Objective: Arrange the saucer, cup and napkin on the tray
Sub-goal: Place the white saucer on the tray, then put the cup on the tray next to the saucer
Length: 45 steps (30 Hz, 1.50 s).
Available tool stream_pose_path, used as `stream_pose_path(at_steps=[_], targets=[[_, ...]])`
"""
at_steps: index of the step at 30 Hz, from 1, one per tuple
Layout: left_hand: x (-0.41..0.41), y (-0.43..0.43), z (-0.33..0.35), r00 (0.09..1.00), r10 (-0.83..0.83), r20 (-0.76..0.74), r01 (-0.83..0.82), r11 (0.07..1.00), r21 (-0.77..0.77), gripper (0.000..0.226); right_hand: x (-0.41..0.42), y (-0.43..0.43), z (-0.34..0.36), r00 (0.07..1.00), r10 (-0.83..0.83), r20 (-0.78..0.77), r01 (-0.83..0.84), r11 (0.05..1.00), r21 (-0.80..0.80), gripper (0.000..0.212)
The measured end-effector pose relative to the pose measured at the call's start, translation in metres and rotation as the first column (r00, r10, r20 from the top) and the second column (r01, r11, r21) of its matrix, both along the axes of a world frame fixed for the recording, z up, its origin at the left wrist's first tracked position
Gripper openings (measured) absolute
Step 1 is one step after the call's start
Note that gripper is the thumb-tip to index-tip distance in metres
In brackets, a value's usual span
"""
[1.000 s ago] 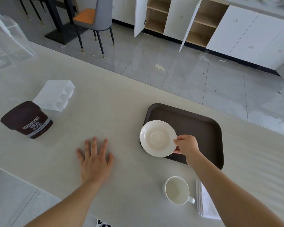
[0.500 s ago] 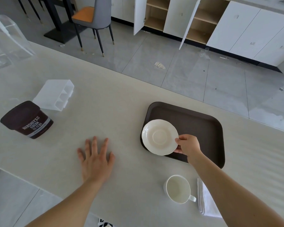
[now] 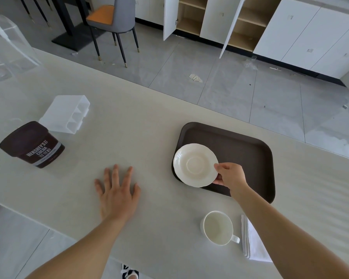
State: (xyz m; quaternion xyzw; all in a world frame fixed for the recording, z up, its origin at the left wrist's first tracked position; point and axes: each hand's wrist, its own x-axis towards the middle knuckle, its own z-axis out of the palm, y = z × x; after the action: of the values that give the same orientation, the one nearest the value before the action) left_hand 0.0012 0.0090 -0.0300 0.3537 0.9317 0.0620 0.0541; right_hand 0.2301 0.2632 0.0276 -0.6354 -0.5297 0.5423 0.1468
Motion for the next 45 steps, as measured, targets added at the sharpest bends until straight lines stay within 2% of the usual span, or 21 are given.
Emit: stream_pose_path(at_steps=[5,9,11,13,15,18,22,25,28,32,37,45], targets=[[-0.001,0.0,-0.003,1.0,-0.002,-0.013,0.002,1.0,0.015,0.063,0.04,-0.017,0.021,0.994,0.09,0.069,-0.099,0.984,0.145,0.011],[-0.001,-0.001,-0.004,1.0,-0.006,-0.023,0.006,1.0,0.021,0.062,0.095,-0.053,0.04,0.95,0.263,0.165,-0.293,0.937,0.191,0.026],[0.0,0.0,-0.004,1.0,-0.005,-0.024,0.005,1.0,0.02,0.062,0.117,-0.073,0.045,0.887,0.381,0.26,-0.436,0.877,0.203,0.029],[0.0,0.0,-0.004,1.0,-0.001,-0.02,0.001,1.0,0.013,0.062,0.131,-0.09,0.047,0.774,0.497,0.392,-0.594,0.785,0.176,0.029],[0.0,-0.001,-0.003,1.0,-0.001,-0.018,0.001,1.0,0.007,0.062,0.137,-0.101,0.048,0.702,0.579,0.415,-0.672,0.732,0.114,0.031],[0.0,-0.001,-0.002,1.0,-0.005,-0.01,0.005,1.0,0.005,0.062,0.137,-0.11,0.048,0.652,0.636,0.414,-0.722,0.687,0.082,0.039],[0.001,0.0,0.0,1.0,-0.001,-0.002,0.001,1.0,0.03,0.063,0.133,-0.116,0.045,0.676,0.609,0.416,-0.71,0.69,0.144,0.032],[0.001,-0.001,0.001,1.0,-0.001,0.002,0.001,1.0,0.026,0.064,0.128,-0.122,0.043,0.714,0.517,0.472,-0.691,0.631,0.353,0.017],[0.001,0.0,0.002,1.0,-0.005,0.004,0.005,0.999,0.033,0.064,0.125,-0.121,0.042,0.767,0.445,0.463,-0.64,0.584,0.5,0.021],[0.002,0.0,0.003,1.0,-0.003,0.009,0.003,0.999,0.038,0.065,0.129,-0.099,0.043,0.84,0.377,0.389,-0.539,0.66,0.523,0.021],[0.003,0.0,0.004,1.0,-0.008,0.005,0.007,0.998,0.068,0.065,0.128,-0.056,0.054,0.897,0.275,0.345,-0.432,0.707,0.56,0.018],[0.002,-0.001,0.0,1.0,-0.004,-0.012,0.004,0.998,0.057,0.065,0.111,0.011,0.035,0.904,0.222,0.365,-0.378,0.813,0.442,0.017]])
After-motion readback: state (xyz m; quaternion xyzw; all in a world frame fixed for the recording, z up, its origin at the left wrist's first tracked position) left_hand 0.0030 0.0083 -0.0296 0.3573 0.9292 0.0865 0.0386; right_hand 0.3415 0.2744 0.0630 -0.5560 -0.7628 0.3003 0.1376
